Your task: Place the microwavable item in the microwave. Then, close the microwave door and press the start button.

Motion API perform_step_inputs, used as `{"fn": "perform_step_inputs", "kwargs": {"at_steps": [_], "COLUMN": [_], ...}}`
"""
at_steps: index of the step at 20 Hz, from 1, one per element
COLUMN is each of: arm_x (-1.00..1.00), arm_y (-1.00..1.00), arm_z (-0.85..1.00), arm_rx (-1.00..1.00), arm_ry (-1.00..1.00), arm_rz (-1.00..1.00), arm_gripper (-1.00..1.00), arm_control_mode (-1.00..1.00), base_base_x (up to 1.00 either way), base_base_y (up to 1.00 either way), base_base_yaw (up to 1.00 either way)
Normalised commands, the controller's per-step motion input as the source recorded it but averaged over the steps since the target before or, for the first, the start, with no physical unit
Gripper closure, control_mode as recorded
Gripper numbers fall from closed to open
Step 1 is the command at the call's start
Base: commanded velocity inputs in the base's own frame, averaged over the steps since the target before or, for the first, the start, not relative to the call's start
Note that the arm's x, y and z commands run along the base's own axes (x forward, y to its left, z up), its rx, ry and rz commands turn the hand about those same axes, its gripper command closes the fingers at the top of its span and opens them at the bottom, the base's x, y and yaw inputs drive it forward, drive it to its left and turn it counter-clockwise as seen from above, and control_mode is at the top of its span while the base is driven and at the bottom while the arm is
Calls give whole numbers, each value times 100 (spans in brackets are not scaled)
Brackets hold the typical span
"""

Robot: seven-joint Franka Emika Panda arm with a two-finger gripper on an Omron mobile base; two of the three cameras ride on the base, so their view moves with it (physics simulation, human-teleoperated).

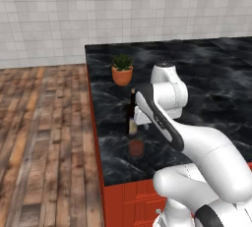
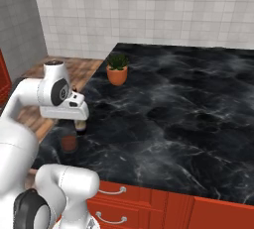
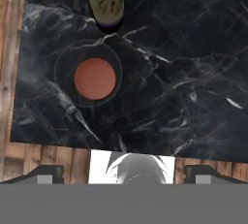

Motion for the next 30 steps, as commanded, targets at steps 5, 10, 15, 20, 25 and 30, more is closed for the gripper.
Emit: {"fn": "perform_step_inputs", "kwargs": {"at_steps": [5, 10, 15, 20, 25, 30], "arm_x": [0, 0, 20, 36, 25, 6], "arm_y": [0, 0, 0, 3, 5, 8], "arm_z": [-30, -30, -21, -27, -30, -28], "arm_rx": [0, 0, 0, 0, 0, 0], "arm_ry": [10, 7, 1, 0, 0, 0], "arm_rz": [0, 0, -2, -9, -10, -11], "arm_gripper": [-100, -100, -100, -100, -100, -100], "arm_control_mode": [-100, -100, -100, -100, -100, -100], "base_base_x": [0, 0, 0, 0, 0, 0], "base_base_y": [0, 0, 0, 0, 0, 0], "base_base_yaw": [0, 0, 0, 0, 0, 0]}}
